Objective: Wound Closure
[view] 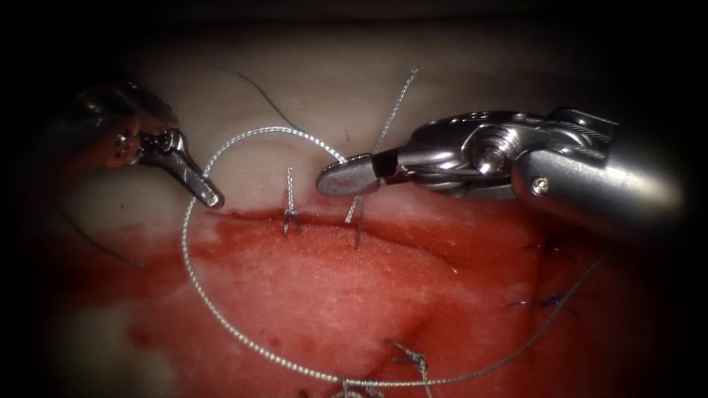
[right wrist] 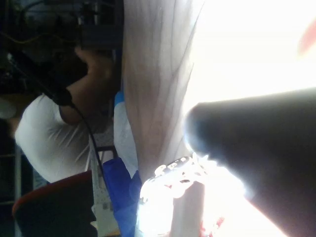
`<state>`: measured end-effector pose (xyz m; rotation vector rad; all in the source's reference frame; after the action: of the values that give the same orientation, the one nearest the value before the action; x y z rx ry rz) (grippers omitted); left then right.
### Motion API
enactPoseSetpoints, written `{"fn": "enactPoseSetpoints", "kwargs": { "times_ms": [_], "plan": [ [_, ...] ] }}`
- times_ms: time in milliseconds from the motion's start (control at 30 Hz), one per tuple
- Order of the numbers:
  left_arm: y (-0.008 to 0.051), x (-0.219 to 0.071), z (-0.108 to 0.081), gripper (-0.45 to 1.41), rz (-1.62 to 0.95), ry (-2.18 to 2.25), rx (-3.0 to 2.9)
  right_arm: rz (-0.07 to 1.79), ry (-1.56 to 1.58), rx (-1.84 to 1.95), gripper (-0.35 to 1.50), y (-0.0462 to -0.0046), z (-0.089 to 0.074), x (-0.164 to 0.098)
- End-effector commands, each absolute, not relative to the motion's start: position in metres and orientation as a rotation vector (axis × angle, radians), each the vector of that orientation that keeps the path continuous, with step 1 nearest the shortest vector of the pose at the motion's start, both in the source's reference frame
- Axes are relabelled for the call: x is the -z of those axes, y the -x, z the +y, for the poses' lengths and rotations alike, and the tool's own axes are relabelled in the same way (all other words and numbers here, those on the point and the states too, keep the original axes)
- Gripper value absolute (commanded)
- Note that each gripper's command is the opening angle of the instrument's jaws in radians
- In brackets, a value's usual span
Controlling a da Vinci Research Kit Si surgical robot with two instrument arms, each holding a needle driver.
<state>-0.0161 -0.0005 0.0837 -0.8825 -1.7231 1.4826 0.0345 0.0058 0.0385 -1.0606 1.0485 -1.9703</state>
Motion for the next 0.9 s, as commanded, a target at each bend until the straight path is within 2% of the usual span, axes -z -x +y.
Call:
{"fn": "enactPoseSetpoints", "kwargs": {
  "times_ms": [33, 133, 167, 200, 300, 333, 400, 800, 900],
  "plan": [
    [0.0160, -0.0828, 0.0009, -0.45, -1.716, 0.893, -1.489, 1.043, 1.070, 1.961, -0.35, -0.0349, 0.0073, -0.0376],
    [0.0162, -0.0828, 0.0010, -0.40, -1.716, 0.902, -1.487, 1.050, 1.043, 1.930, -0.35, -0.0348, 0.0074, -0.0376],
    [0.0162, -0.0828, 0.0011, -0.21, -1.727, 0.884, -1.453, 1.046, 1.018, 1.900, -0.35, -0.0347, 0.0074, -0.0376],
    [0.0161, -0.0828, 0.0010, 0.09, -1.715, 0.869, -1.451, 1.025, 1.021, 1.896, -0.35, -0.0347, 0.0074, -0.0376],
    [0.0154, -0.0827, 0.0007, 0.32, -1.708, 0.824, -1.458, 1.002, 1.021, 1.893, -0.35, -0.0346, 0.0075, -0.0376],
    [0.0154, -0.0827, 0.0007, 0.32, -1.708, 0.824, -1.458, 1.002, 1.021, 1.893, -0.35, -0.0346, 0.0075, -0.0376],
    [0.0149, -0.0827, 0.0007, 0.47, -1.707, 0.813, -1.461, 0.982, 1.016, 1.885, -0.35, -0.0343, 0.0077, -0.0377],
    [0.0144, -0.0824, -0.0002, 0.37, -1.747, 0.727, -1.424, 0.936, 1.025, 1.894, -0.35, -0.0330, 0.0085, -0.0382],
    [0.0154, -0.0830, -0.0006, 0.37, -1.762, 0.759, -1.390, 0.877, 1.032, 1.886, -0.35, -0.0321, 0.0094, -0.0377]
  ]
}}
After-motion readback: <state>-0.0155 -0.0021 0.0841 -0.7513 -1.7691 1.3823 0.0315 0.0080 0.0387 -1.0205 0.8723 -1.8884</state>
